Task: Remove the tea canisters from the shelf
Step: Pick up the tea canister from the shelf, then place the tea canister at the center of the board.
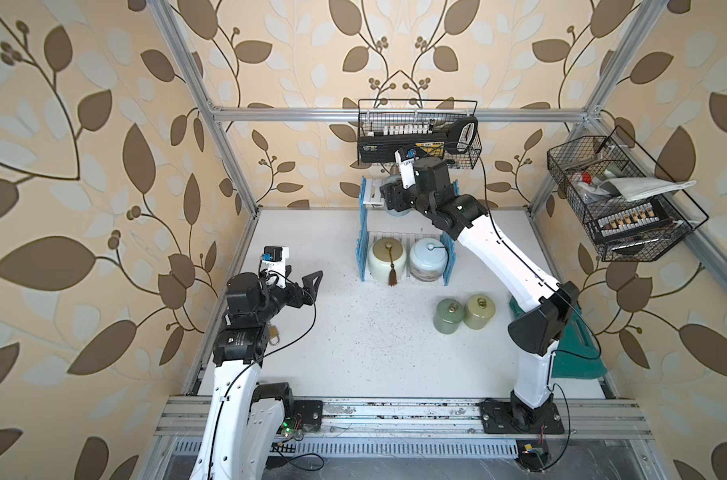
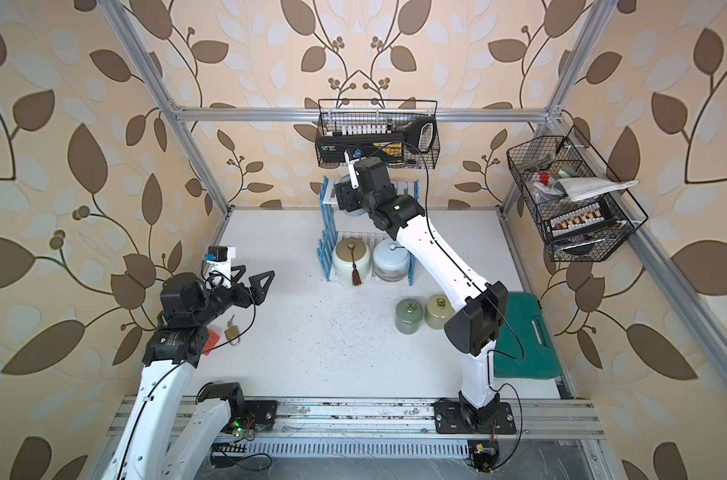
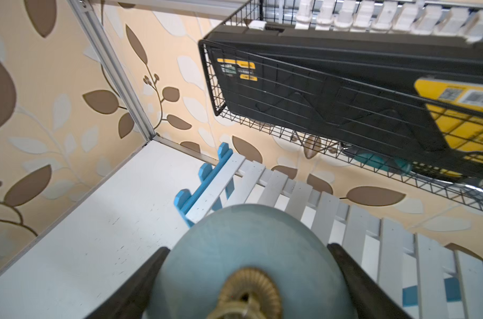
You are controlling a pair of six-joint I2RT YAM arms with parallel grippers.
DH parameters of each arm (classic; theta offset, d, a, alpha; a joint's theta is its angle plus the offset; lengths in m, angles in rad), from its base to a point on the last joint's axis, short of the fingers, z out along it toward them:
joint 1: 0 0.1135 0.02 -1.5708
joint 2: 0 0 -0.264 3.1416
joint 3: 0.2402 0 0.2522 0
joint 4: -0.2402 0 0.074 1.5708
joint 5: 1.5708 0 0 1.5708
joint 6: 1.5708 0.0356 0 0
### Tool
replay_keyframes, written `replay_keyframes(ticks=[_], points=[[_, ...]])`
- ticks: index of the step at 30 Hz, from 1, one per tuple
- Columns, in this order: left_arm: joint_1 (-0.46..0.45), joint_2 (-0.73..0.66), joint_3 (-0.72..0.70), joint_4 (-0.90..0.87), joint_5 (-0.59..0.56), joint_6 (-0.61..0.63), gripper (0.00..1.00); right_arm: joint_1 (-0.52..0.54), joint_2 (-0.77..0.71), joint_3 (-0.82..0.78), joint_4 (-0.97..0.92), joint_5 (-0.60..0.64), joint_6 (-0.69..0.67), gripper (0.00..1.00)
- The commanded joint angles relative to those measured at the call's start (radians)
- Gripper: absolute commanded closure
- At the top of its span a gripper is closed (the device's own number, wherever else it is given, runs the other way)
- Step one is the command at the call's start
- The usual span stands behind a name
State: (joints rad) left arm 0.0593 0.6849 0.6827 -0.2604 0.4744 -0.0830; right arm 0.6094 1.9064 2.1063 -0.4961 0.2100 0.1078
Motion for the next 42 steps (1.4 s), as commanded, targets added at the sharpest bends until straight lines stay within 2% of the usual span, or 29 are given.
replay_keyframes(ticks=[1, 9, 18, 30, 42], points=[[0.002, -0.015, 0.01, 0.03, 0.012, 0.018, 0.01, 0.035, -0.124, -0.056, 0.157, 0.028, -0.009, 0.72], [-0.001, -0.01, 0.007, 0.034, 0.019, 0.017, 0.01, 0.148, -0.273, -0.262, 0.26, 0.061, -0.069, 0.72], [-0.002, -0.003, 0.004, 0.041, 0.021, 0.015, 0.01, 0.207, -0.454, -0.566, 0.383, 0.057, -0.053, 0.73], [0.003, -0.01, 0.0, 0.035, 0.021, 0.021, 0.01, 0.22, -0.66, -0.99, 0.568, -0.008, -0.039, 0.76], [0.009, -0.004, 0.012, 0.03, 0.024, 0.002, 0.01, 0.219, -0.705, -1.294, 0.73, -0.038, -0.021, 0.76]])
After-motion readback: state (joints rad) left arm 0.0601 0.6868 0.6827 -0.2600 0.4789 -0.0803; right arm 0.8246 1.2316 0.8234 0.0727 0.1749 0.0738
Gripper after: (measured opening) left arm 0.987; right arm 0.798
